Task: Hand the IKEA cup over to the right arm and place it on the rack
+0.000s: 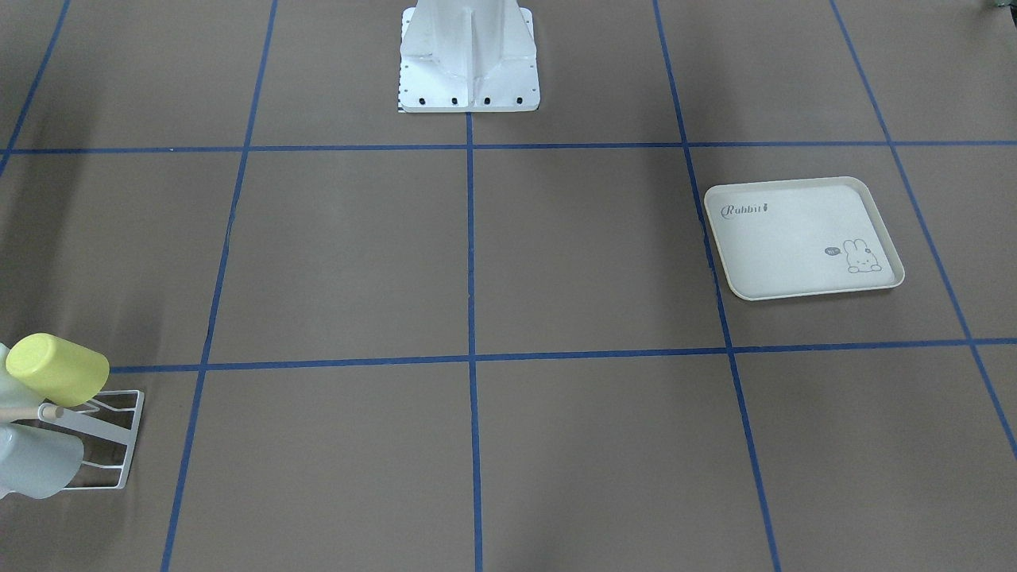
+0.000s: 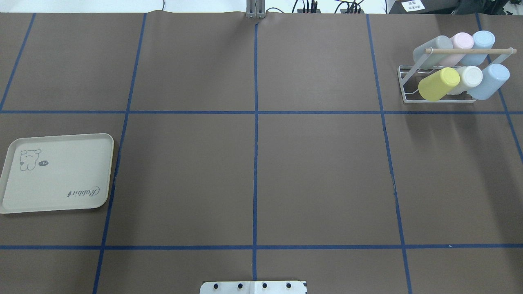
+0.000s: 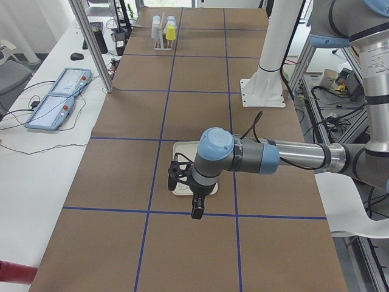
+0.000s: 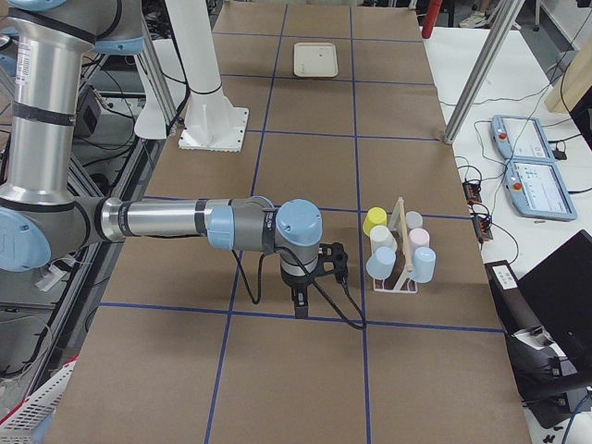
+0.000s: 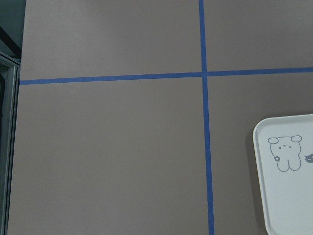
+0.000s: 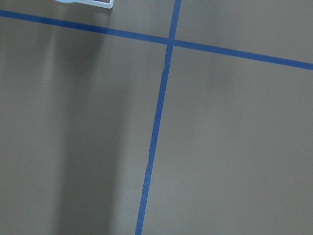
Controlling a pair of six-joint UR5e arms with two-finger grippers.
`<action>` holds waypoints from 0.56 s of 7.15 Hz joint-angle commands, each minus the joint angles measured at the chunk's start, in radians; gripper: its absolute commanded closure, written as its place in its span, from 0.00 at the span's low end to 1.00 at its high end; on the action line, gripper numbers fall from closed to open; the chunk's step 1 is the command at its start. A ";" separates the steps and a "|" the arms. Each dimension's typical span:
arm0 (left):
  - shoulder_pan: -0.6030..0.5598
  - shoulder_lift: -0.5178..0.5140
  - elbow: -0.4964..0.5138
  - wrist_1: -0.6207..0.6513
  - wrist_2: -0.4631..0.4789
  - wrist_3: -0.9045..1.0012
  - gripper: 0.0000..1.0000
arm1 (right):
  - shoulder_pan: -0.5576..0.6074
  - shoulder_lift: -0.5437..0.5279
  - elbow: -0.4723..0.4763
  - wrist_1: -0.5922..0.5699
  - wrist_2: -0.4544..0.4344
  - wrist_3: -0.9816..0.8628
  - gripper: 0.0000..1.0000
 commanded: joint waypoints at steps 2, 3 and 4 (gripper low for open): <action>0.000 0.000 0.004 -0.004 0.001 0.000 0.00 | -0.001 0.003 -0.009 0.055 0.012 0.047 0.00; 0.002 0.002 0.006 -0.004 0.002 0.000 0.00 | -0.001 0.003 -0.009 0.054 0.024 0.047 0.00; 0.000 0.002 0.006 -0.004 0.001 0.000 0.00 | -0.001 0.003 -0.009 0.055 0.028 0.047 0.00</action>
